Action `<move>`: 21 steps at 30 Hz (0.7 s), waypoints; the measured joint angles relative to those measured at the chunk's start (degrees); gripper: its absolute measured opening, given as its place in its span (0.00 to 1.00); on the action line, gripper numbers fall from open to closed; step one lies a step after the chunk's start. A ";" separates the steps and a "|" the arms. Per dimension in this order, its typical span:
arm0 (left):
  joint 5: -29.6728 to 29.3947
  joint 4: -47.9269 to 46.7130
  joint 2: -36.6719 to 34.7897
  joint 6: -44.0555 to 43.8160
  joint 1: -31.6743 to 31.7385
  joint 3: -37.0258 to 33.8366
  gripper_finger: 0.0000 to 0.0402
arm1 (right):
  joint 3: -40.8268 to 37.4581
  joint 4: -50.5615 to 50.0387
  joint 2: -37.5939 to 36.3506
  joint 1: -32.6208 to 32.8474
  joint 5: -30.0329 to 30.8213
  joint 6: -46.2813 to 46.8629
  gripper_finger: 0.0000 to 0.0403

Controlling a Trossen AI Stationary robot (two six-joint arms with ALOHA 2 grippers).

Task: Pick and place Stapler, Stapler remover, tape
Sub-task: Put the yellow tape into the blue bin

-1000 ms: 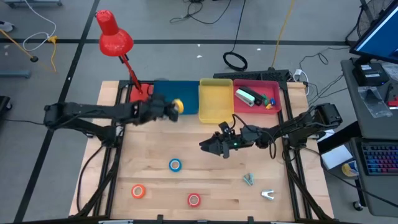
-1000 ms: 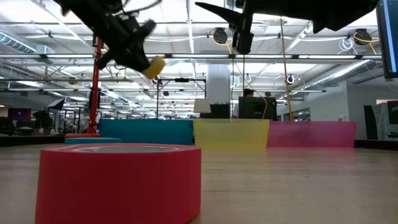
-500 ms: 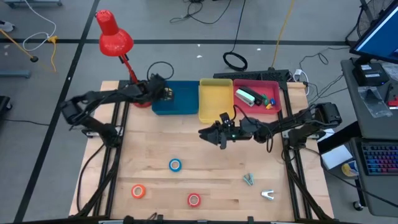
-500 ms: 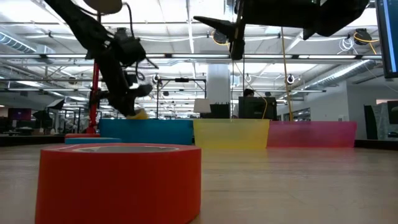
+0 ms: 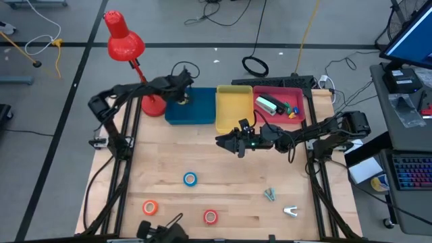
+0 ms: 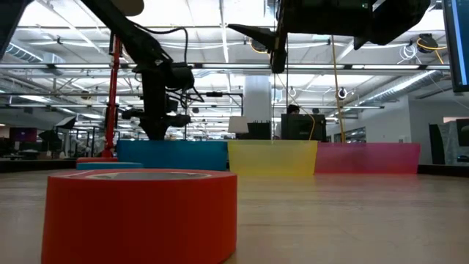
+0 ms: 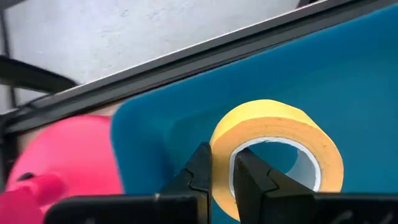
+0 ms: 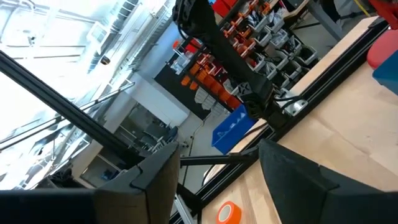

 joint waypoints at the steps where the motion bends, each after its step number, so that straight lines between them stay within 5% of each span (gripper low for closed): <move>1: -0.73 -1.38 0.53 0.36 0.06 0.67 0.08 | 0.00 -0.01 0.00 0.00 -0.01 0.00 0.53; 8: -2.35 -9.16 2.89 0.44 1.37 1.45 0.11 | 0.00 0.00 0.00 0.04 -0.03 0.00 0.53; 21: -0.40 -8.92 2.92 3.66 2.63 1.22 0.17 | 0.00 0.21 0.00 0.04 -0.03 0.00 0.52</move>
